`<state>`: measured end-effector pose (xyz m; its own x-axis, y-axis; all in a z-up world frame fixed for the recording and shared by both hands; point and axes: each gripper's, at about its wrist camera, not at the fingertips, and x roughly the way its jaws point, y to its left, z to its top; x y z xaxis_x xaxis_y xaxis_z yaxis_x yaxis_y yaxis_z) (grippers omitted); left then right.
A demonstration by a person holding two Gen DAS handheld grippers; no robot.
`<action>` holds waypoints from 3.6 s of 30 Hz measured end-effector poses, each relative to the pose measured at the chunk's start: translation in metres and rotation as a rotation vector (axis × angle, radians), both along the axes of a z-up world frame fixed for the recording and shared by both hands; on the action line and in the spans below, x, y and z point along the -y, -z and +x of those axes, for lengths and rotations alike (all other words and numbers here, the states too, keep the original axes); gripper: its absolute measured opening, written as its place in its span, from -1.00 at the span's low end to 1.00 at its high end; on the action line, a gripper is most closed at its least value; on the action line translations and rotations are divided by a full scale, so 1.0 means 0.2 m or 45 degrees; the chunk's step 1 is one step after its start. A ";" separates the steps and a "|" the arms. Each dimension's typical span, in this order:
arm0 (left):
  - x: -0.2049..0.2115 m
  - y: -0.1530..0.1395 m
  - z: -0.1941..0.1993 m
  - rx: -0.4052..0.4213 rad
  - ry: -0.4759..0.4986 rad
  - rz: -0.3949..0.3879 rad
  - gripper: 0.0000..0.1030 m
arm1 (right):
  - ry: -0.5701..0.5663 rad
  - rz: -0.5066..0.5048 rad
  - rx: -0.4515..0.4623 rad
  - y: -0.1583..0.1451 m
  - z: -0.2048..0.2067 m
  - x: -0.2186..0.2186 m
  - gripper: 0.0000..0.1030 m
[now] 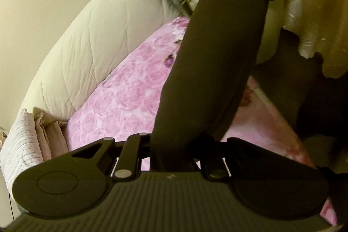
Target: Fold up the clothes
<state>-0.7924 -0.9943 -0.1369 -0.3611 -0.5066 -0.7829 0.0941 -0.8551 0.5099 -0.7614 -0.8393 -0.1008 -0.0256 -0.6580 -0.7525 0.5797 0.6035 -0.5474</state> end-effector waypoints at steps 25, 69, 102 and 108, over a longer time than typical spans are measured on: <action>0.89 1.14 -0.68 0.202 -0.503 0.077 -0.59 | -0.465 0.123 -0.086 1.27 -0.89 1.33 -0.30; 1.07 0.93 -0.36 -0.287 -1.058 0.562 -0.54 | 0.308 0.571 0.893 1.02 -1.35 1.93 -0.36; 0.00 -0.15 0.15 -0.799 -1.276 0.378 0.93 | 0.827 0.159 0.998 -0.08 -1.14 0.70 0.46; -0.15 -0.24 0.18 -0.820 -1.280 0.349 0.92 | 0.813 0.133 0.994 -0.16 -1.09 0.55 0.48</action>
<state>-0.7561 -0.9652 -0.0886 -0.2648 -0.6299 -0.7301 0.9429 -0.3277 -0.0593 -0.9802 -0.9491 -0.0686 0.1743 -0.6234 -0.7622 0.9839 0.0788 0.1605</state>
